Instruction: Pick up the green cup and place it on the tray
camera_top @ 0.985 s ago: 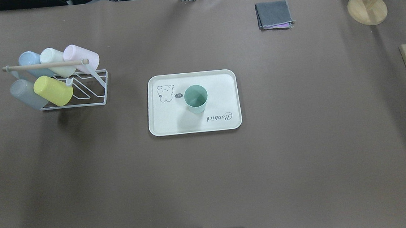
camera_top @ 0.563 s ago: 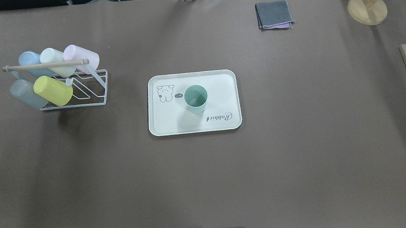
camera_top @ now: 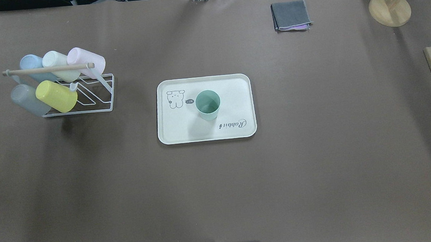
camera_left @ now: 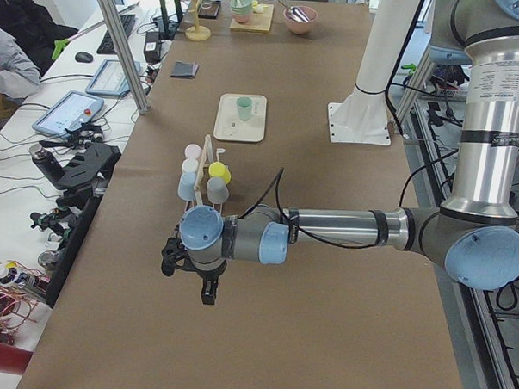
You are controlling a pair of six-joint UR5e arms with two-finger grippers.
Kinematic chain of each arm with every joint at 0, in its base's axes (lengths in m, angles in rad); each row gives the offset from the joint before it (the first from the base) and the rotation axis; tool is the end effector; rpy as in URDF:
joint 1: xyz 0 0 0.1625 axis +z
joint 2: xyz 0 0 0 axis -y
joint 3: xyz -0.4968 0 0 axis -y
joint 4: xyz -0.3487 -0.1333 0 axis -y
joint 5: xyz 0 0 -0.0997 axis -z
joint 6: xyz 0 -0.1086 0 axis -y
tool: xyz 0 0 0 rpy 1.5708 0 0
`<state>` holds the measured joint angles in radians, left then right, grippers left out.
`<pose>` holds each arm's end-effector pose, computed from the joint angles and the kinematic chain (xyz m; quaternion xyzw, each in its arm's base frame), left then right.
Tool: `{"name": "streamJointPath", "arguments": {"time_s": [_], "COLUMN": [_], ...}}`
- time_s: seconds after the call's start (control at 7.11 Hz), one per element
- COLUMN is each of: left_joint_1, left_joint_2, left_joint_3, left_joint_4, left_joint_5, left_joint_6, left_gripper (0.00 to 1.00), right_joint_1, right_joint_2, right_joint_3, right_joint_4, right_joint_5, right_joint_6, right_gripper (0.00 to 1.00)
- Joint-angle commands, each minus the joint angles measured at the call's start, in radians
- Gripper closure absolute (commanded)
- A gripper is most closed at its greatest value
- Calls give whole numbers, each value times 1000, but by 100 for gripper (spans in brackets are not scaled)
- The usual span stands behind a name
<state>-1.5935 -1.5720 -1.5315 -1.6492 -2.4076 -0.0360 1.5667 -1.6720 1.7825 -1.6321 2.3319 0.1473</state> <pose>-0.0629 -0.4503 0.7412 0.0157 0.4063 -0.0186 0.9134 0.0568 -0.4001 0.6919 -0.0053 -0.3720 0.0573 0.9265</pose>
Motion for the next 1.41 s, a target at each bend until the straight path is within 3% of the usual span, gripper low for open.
{"name": "streamJointPath", "arguments": {"time_s": [0.0, 1.27], "left_joint_1": [-2, -2], "left_joint_2": [10, 26], "left_joint_3": [1, -1], "left_joint_4": [0, -3], "left_joint_5": [2, 33], "left_joint_6": [1, -1], "left_gripper": [2, 2], "right_joint_1": [7, 50], "right_joint_2": [1, 0], "right_joint_3": [-1, 0], "right_joint_4": [0, 0], "right_joint_5": [-2, 0], "right_joint_6": [2, 6], "right_gripper": [0, 0]}}
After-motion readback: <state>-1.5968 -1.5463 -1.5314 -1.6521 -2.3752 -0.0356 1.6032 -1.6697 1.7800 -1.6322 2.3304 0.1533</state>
